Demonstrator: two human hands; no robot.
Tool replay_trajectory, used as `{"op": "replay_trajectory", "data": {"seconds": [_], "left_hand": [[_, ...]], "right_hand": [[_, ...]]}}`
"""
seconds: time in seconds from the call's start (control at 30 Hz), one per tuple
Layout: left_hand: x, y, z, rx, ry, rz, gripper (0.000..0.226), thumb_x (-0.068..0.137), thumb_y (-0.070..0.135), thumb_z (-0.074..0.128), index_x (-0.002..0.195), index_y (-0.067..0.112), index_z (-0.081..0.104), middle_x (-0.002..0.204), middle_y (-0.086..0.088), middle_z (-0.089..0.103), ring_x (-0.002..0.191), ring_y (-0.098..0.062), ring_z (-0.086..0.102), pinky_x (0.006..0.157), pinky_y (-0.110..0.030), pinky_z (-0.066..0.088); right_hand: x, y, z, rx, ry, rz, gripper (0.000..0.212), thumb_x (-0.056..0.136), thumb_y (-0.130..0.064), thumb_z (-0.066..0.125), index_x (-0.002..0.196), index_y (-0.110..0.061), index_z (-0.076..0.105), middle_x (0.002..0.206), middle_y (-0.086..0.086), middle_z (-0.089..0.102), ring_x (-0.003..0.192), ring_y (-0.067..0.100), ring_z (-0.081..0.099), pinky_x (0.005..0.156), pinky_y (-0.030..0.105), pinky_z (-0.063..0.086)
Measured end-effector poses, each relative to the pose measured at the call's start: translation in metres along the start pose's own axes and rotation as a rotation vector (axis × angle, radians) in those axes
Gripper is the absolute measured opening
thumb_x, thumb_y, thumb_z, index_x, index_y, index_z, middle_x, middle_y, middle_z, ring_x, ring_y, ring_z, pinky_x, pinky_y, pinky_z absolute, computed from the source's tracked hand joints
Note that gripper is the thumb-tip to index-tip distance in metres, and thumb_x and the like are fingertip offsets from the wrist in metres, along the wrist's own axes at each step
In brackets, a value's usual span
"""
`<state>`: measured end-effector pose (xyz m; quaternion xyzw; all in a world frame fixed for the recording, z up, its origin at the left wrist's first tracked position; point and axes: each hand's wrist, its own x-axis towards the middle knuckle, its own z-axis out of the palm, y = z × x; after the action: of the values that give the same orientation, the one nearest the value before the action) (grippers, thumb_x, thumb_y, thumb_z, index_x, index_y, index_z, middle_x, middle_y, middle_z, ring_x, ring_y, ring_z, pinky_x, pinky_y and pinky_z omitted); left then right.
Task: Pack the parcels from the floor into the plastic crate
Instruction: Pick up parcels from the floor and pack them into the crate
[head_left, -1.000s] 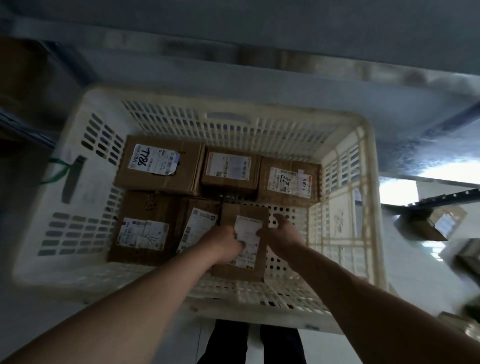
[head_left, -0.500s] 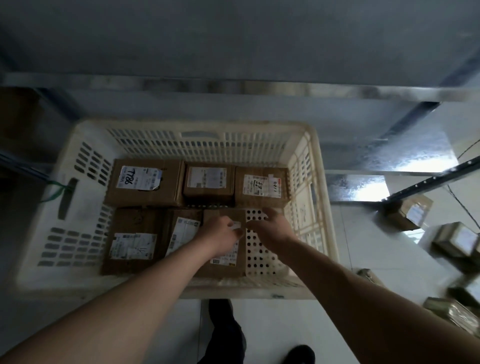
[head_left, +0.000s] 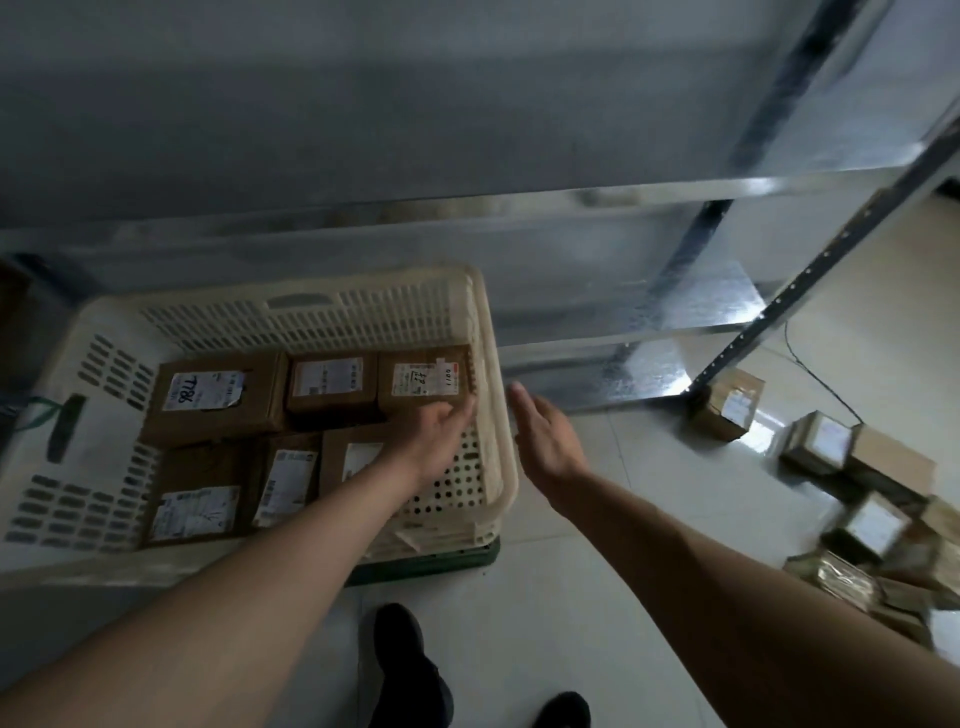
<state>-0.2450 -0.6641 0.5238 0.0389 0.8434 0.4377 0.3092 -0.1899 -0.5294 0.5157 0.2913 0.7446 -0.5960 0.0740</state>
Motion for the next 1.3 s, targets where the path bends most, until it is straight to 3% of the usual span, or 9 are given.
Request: {"op": "replay_trajectory", "data": {"seconds": [0.1, 0.23, 0.43, 0.63, 0.83, 1.0, 1.13, 1.23, 1.3], "left_hand": [[-0.019, 0.031, 0.042, -0.311, -0.026, -0.066, 0.073, 0.095, 0.066, 0.017, 0.133, 0.015, 0.053, 0.113, 0.0, 0.055, 0.105, -0.018, 0.051, 0.086, -0.036, 0.041], [-0.037, 0.062, 0.096, -0.376, -0.085, -0.095, 0.084, 0.087, 0.076, 0.011, 0.139, 0.022, 0.049, 0.145, -0.008, 0.047, 0.125, -0.028, 0.047, 0.099, -0.051, 0.037], [-0.054, 0.106, 0.157, -0.322, -0.213, -0.002, 0.086, 0.078, 0.081, 0.014, 0.131, 0.027, 0.055, 0.153, -0.001, 0.037, 0.134, -0.029, 0.041, 0.096, -0.051, 0.039], [-0.045, 0.138, 0.205, -0.286, -0.367, 0.017, 0.096, 0.073, 0.085, 0.021, 0.15, 0.029, 0.033, 0.153, 0.0, 0.039, 0.138, -0.029, 0.037, 0.1, -0.052, 0.035], [-0.041, 0.154, 0.245, -0.237, -0.47, 0.07, 0.086, 0.079, 0.076, 0.026, 0.144, 0.022, 0.045, 0.153, 0.002, 0.037, 0.141, -0.024, 0.031, 0.099, -0.044, 0.032], [-0.034, 0.161, 0.271, -0.2, -0.515, 0.079, 0.072, 0.09, 0.068, 0.031, 0.15, 0.027, 0.034, 0.155, 0.001, 0.034, 0.142, -0.025, 0.03, 0.108, -0.048, 0.03], [-0.029, 0.173, 0.295, -0.107, -0.549, 0.117, 0.054, 0.094, 0.059, 0.043, 0.127, 0.019, 0.057, 0.138, -0.001, 0.049, 0.127, -0.02, 0.041, 0.112, -0.05, 0.03], [-0.03, 0.187, 0.321, -0.108, -0.586, 0.109, 0.054, 0.095, 0.053, 0.047, 0.135, 0.018, 0.052, 0.127, 0.006, 0.047, 0.12, -0.017, 0.041, 0.109, -0.045, 0.032], [-0.032, 0.195, 0.341, -0.09, -0.613, 0.112, 0.068, 0.092, 0.056, 0.049, 0.149, 0.021, 0.037, 0.144, 0.006, 0.041, 0.134, -0.023, 0.036, 0.111, -0.05, 0.031]], "right_hand": [[-0.024, 0.014, -0.046, 0.247, 0.118, 0.093, 0.067, 0.097, -0.068, 0.027, 0.145, -0.026, 0.045, 0.145, 0.011, 0.052, 0.126, 0.028, 0.054, 0.1, 0.051, 0.047], [-0.049, 0.033, -0.111, 0.451, 0.261, 0.179, 0.07, 0.097, -0.07, 0.022, 0.154, -0.03, 0.031, 0.152, 0.013, 0.044, 0.125, 0.029, 0.051, 0.085, 0.053, 0.046], [-0.08, 0.065, -0.19, 0.612, 0.458, 0.251, 0.077, 0.095, -0.072, 0.021, 0.147, -0.021, 0.046, 0.153, 0.014, 0.041, 0.136, 0.032, 0.043, 0.1, 0.061, 0.039], [-0.11, 0.093, -0.245, 0.744, 0.685, 0.254, 0.073, 0.096, -0.07, 0.026, 0.153, -0.026, 0.033, 0.134, 0.007, 0.05, 0.12, 0.027, 0.048, 0.1, 0.06, 0.04], [-0.136, 0.123, -0.274, 0.708, 0.937, 0.296, 0.097, 0.071, -0.089, 0.034, 0.141, -0.024, 0.052, 0.147, 0.0, 0.052, 0.133, 0.025, 0.047, 0.113, 0.057, 0.032], [-0.162, 0.131, -0.297, 0.694, 1.042, 0.312, 0.046, 0.096, -0.066, 0.036, 0.106, -0.029, 0.062, 0.106, -0.006, 0.062, 0.103, 0.02, 0.058, 0.099, 0.049, 0.045], [-0.171, 0.156, -0.323, 0.643, 1.1, 0.309, 0.077, 0.076, -0.076, 0.043, 0.133, -0.025, 0.055, 0.133, -0.002, 0.057, 0.124, 0.022, 0.051, 0.109, 0.058, 0.038], [-0.179, 0.174, -0.348, 0.671, 1.114, 0.317, 0.028, 0.092, -0.055, 0.053, 0.095, -0.03, 0.066, 0.099, -0.013, 0.063, 0.094, 0.009, 0.056, 0.105, 0.055, 0.044], [-0.183, 0.184, -0.364, 0.66, 1.103, 0.327, 0.02, 0.09, -0.043, 0.063, 0.083, -0.025, 0.068, 0.086, -0.01, 0.064, 0.085, 0.011, 0.057, 0.099, 0.055, 0.048]]}}
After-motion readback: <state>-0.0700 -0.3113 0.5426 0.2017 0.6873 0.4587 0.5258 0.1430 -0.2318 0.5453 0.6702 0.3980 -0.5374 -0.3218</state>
